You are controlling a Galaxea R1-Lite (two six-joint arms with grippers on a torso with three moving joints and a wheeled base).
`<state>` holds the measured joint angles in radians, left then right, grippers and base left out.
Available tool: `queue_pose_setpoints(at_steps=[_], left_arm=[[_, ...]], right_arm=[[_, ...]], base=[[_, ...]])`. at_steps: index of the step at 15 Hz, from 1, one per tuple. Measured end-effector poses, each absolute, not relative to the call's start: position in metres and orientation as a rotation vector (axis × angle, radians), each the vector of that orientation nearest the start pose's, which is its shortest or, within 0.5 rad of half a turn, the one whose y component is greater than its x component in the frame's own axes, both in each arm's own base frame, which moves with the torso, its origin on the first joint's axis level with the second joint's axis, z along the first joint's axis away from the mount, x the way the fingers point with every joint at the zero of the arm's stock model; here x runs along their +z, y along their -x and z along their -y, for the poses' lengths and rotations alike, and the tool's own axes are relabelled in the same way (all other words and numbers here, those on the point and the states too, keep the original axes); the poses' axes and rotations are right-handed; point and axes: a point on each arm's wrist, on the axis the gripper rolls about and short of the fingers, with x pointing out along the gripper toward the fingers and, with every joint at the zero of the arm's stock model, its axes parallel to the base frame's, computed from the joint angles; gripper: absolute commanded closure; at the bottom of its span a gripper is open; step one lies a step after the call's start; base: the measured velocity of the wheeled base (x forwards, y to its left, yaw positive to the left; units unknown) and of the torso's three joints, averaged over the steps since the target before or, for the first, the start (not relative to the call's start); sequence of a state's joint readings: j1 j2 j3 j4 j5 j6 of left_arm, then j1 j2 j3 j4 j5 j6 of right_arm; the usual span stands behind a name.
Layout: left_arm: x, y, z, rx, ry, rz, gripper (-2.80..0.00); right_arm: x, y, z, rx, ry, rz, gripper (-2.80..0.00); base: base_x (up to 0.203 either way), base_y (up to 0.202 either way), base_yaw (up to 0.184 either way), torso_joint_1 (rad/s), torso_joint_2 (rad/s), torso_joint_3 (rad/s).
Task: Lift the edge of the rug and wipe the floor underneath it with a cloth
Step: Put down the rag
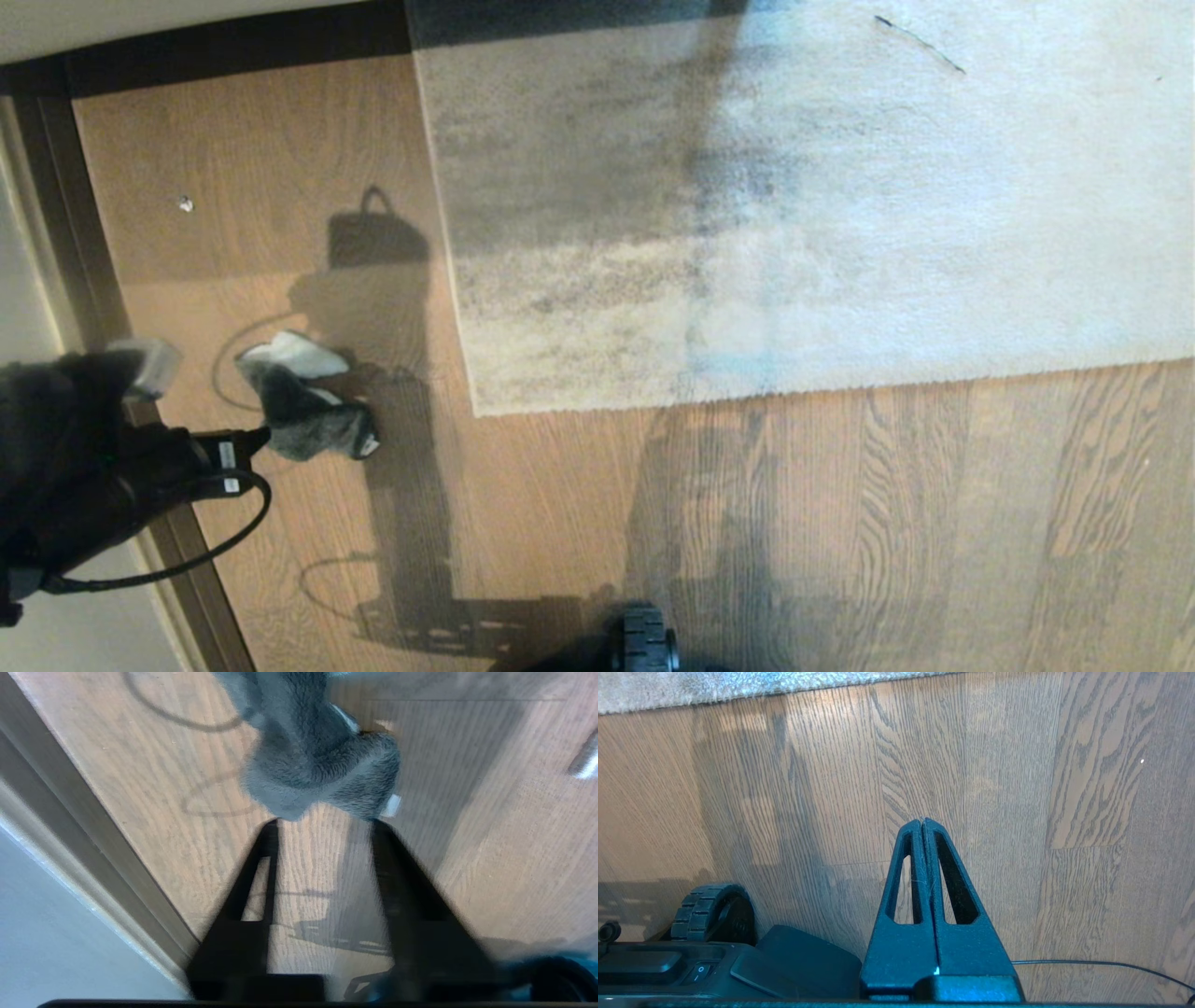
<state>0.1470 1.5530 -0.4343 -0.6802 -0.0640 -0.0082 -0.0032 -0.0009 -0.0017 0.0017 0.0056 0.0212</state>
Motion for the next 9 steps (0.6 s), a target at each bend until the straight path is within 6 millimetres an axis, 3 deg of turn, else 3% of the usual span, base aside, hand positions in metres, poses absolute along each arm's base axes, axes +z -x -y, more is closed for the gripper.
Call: queue_pose_setpoints(at_steps=[6, 9], left_arm=[[0.132, -0.228, -0.031, 0.074, 0.049, -0.435, -2.80], [0.134, -0.217, -0.029, 0.077, 0.046, -0.425, -2.80]], right_arm=[[0.076, 0.023, 0.000, 0.002, -0.021, 0.000, 0.00], [0.076, 0.023, 0.000, 0.002, -0.021, 0.000, 0.00]], base=[[0.000, 0.000, 0.000, 0.000, 0.00, 0.000], [0.000, 0.000, 0.000, 0.000, 0.00, 0.000]])
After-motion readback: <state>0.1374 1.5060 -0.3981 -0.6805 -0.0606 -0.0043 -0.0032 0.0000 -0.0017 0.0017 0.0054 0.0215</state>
